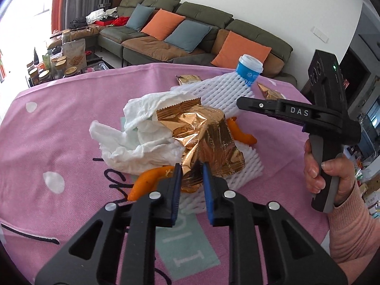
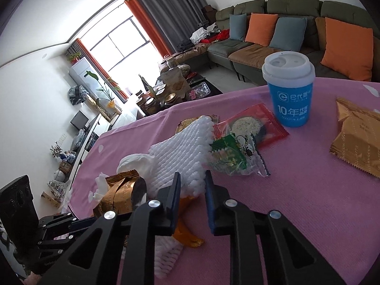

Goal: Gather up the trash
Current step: 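Grasp the white foam net with the right tool while the left grasps a gold foil wrapper, then lift the foam net and foil wrapper and carry them toward the teal bin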

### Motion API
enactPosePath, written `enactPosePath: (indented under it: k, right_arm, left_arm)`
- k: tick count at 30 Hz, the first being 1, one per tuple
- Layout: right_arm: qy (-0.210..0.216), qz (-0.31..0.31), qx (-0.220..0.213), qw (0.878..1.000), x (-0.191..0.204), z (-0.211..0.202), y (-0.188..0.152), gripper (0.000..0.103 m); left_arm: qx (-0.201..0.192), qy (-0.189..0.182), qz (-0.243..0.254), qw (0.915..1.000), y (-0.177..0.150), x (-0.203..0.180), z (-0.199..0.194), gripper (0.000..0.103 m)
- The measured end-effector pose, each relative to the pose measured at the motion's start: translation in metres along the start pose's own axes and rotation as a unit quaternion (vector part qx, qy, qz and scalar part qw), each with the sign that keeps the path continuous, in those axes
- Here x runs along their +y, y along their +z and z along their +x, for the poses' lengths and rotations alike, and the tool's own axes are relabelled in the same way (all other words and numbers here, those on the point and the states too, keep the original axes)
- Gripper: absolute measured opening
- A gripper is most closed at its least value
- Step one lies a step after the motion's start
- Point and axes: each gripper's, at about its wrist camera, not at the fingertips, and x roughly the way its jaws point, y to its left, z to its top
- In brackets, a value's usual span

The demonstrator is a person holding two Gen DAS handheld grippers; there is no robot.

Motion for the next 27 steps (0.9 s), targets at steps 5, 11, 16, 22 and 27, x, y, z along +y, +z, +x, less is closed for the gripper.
enactPosePath:
  k: [5, 11, 16, 22, 27]
  right_arm:
    - [0.018, 0.004, -0.013, 1.0, 0.002, -0.016, -0.009, 0.012]
    - [0.036, 0.008, -0.037, 0.999, 0.001, -0.038, -0.013, 0.011]
    - [0.051, 0.006, -0.056, 0.997, 0.008, -0.054, -0.014, 0.01]
    - [0.074, 0.004, -0.068, 0.995, 0.021, -0.067, -0.02, 0.01]
    - [0.093, -0.002, -0.069, 0.993, 0.031, -0.07, -0.023, 0.01]
  left_arm:
    - [-0.013, -0.009, 0.001, 0.9999, -0.005, -0.003, -0.009, 0.014]
    - [-0.036, -0.014, -0.007, 0.9992, -0.016, 0.002, -0.034, 0.012]
    - [-0.051, -0.014, -0.02, 0.9984, -0.027, 0.009, -0.056, 0.012]
    - [-0.071, -0.007, -0.029, 0.997, -0.043, 0.015, -0.083, 0.012]
    - [-0.089, -0.006, -0.042, 0.9952, -0.053, 0.02, -0.101, 0.012]
